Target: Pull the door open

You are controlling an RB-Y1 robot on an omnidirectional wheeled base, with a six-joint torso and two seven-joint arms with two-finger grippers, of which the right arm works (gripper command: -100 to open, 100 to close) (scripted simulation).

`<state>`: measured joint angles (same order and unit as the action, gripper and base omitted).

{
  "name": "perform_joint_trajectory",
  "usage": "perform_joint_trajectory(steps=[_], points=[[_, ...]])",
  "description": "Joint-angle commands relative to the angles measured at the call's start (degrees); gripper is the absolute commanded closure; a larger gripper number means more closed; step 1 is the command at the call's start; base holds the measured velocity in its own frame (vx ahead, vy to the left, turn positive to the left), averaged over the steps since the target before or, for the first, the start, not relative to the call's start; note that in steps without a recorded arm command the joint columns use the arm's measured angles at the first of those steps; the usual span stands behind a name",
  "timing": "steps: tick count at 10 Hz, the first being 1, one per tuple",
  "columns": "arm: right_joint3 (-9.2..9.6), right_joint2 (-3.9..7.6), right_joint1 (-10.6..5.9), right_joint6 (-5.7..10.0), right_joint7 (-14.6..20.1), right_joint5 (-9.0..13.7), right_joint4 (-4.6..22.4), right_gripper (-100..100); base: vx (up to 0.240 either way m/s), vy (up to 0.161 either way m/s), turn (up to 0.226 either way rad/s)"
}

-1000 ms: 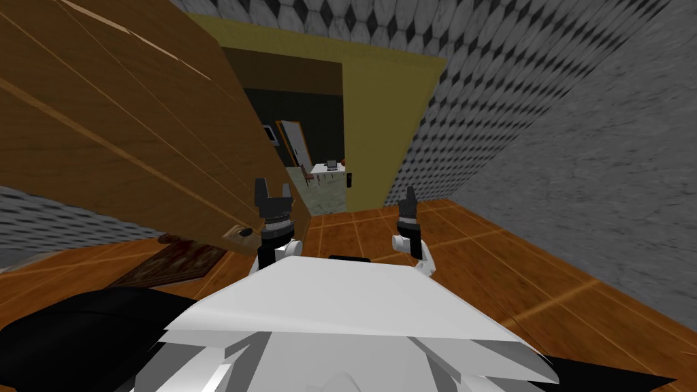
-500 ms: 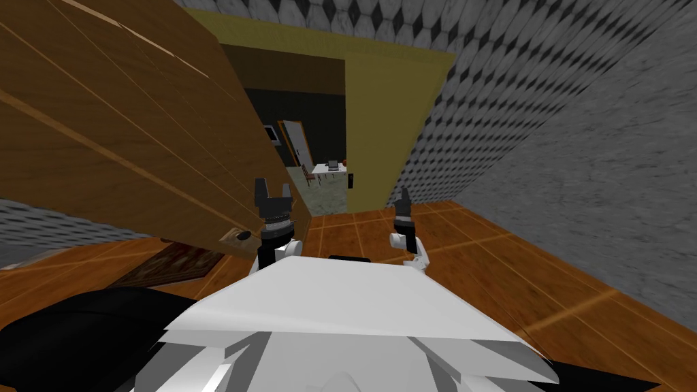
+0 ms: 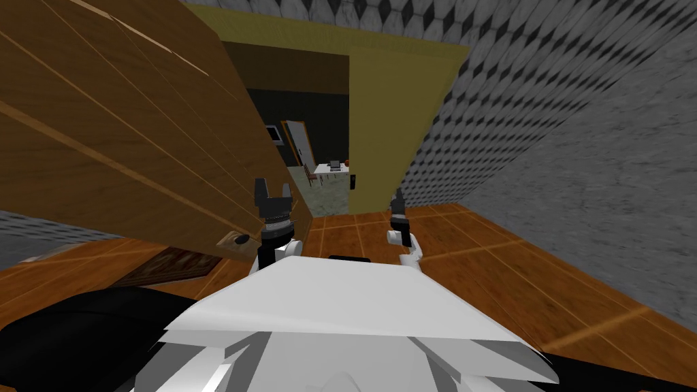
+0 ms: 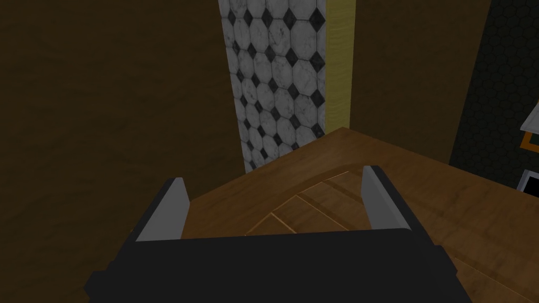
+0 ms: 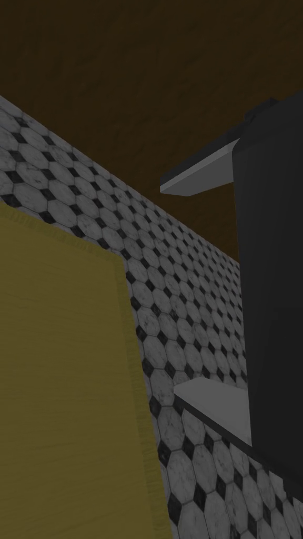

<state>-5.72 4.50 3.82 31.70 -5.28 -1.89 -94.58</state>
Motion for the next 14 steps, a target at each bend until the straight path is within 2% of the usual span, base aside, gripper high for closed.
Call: perform_joint_trajectory(steps=[1, 4, 5, 8, 9, 14], points=[[-0.02, -0.04, -0.72, -0.10, 0.14, -0.01, 1.66, -100, 0.064, 0.009, 0.021], [-0.37, 0.04, -4.71, -0.39, 0.89, 0.08, 7.83, -100, 0.080, 0.028, 0.057], [-0.37, 0.04, -4.71, -0.39, 0.89, 0.08, 8.82, -100, 0.070, 0.006, 0.017], [-0.72, 0.05, -8.71, -0.68, 1.64, 0.18, 14.96, -100, 0.083, 0.012, 0.054], [-0.72, 0.05, -8.71, -0.68, 1.64, 0.18, 16.00, -100, 0.072, 0.017, 0.021], [-1.30, -0.10, -15.25, -1.15, 2.87, 0.34, 26.87, -100, 0.086, 0.012, 0.058]])
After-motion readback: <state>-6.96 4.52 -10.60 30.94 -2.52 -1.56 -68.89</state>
